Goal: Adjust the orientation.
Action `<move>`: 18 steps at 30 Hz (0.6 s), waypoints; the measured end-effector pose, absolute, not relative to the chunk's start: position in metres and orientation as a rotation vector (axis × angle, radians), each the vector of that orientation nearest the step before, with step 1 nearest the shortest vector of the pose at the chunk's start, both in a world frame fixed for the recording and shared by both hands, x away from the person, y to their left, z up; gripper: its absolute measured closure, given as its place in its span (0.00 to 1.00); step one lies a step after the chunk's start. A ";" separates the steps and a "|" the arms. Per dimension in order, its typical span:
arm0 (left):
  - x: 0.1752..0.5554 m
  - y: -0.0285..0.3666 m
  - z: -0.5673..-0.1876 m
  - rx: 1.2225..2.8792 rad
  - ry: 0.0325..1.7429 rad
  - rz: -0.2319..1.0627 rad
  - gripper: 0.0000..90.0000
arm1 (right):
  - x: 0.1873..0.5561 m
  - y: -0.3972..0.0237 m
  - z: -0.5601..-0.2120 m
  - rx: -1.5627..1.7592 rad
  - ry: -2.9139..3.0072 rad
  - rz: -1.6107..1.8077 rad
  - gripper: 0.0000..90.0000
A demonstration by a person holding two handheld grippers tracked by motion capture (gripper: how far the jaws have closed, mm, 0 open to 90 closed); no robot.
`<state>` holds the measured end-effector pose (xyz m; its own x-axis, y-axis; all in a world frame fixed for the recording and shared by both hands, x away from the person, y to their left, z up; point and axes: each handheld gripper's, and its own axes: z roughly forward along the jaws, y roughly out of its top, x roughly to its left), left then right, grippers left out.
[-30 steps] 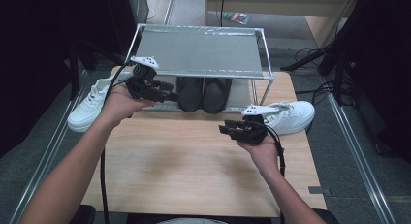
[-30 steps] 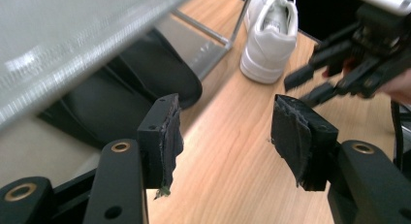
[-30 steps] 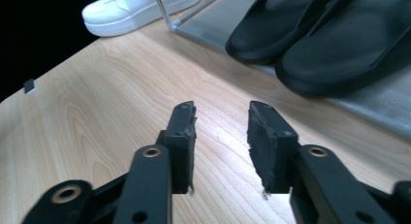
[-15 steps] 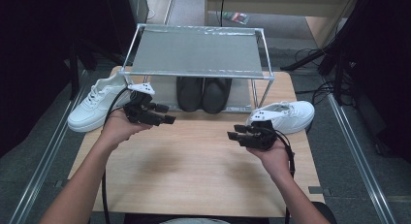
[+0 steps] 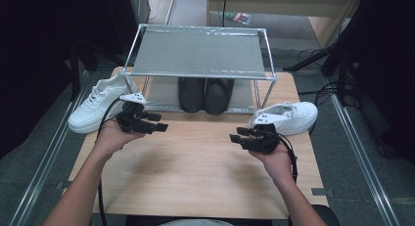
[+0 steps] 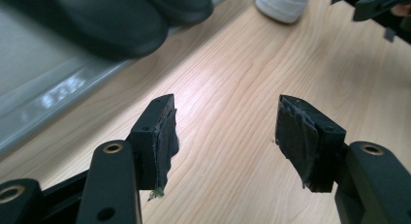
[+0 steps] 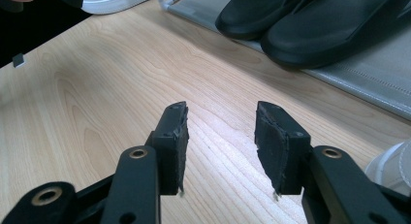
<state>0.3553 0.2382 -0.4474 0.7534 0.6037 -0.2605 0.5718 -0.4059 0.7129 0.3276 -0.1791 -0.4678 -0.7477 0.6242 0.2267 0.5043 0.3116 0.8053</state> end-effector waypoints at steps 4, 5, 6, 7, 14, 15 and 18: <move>0.354 0.249 -0.450 2.116 0.900 0.074 0.45 | 0.328 -0.179 -0.469 1.062 2.443 1.421 0.62; 0.354 0.251 -0.451 2.116 0.905 0.080 0.45 | 0.328 -0.179 -0.469 1.061 2.444 1.419 0.62; 0.353 0.254 -0.451 2.115 0.910 0.085 0.45 | 0.328 -0.179 -0.468 1.060 2.442 1.417 0.62; 0.353 0.257 -0.452 2.114 0.914 0.091 0.45 | 0.329 -0.179 -0.468 1.059 2.440 1.421 0.62; 0.351 0.285 -0.453 2.094 0.962 0.120 0.45 | 0.333 -0.173 -0.468 1.033 2.459 1.399 0.62; 0.351 0.290 -0.454 2.088 0.981 0.125 0.45 | 0.333 -0.172 -0.468 1.030 2.460 1.400 0.62; 0.350 0.303 -0.455 2.082 1.022 0.152 0.45 | 0.334 -0.170 -0.469 1.025 2.471 1.393 0.62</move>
<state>0.3504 0.3030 -0.4555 0.6668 0.7113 -0.2221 0.6158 -0.3582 0.7017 0.3336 -0.1705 -0.4687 -0.7622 0.6123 0.2101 0.4967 0.3450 0.7964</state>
